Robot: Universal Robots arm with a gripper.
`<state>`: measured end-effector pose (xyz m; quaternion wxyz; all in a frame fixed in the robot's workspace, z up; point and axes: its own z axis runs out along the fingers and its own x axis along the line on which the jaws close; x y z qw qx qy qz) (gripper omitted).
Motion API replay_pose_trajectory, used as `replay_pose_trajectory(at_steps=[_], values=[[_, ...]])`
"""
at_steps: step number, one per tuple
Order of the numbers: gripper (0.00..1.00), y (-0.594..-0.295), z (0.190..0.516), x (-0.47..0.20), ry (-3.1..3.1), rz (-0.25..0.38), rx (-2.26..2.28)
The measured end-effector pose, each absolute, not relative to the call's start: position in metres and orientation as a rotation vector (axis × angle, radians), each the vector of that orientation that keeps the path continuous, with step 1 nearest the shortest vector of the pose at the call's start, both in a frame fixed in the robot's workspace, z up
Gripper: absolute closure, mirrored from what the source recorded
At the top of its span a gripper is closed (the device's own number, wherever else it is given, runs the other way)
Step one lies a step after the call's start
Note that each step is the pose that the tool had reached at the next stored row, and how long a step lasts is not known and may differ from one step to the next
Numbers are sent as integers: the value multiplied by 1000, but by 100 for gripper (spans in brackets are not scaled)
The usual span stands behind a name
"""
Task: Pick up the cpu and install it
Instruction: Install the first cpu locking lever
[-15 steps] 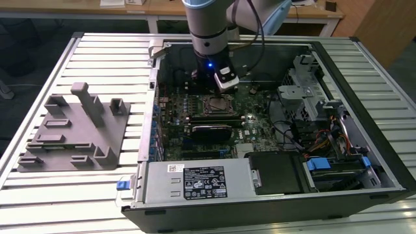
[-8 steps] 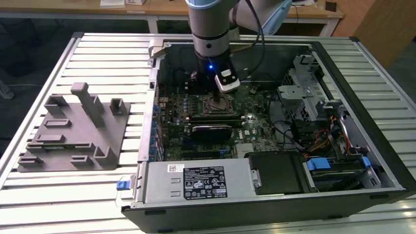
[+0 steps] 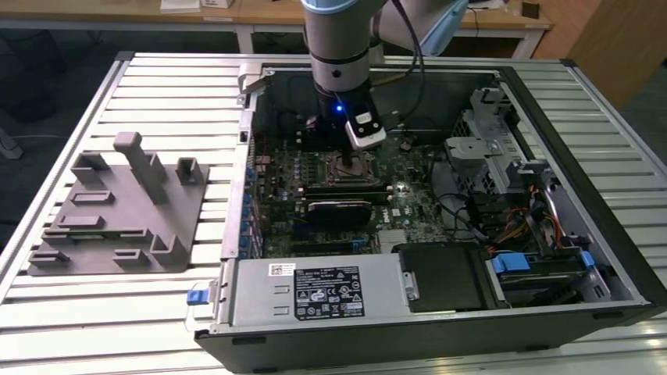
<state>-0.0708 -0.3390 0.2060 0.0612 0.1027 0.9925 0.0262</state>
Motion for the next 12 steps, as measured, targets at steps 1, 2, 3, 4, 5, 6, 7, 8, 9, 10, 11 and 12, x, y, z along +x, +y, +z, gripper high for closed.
replay_pose_trajectory(at_steps=[1, 2, 3, 4, 5, 6, 7, 8, 9, 10, 11, 12], values=[[89, -339, 206, -70, 3003, 78, 312], [89, -339, 206, -70, 3003, 78, 312], [89, -339, 206, -70, 3004, 78, 313], [89, -339, 206, -70, 3003, 78, 313], [89, -339, 206, -70, 3004, 78, 313], [89, -339, 206, -69, 3005, 78, 313], [89, -339, 206, -68, 3011, 77, 313], [89, -339, 206, -66, 3018, 76, 315], [89, -339, 206, -66, 3023, 75, 315], [89, -339, 207, -65, 3027, 75, 316], [89, -339, 208, -65, 3030, 74, 316], [89, -339, 210, -64, 3033, 74, 316]])
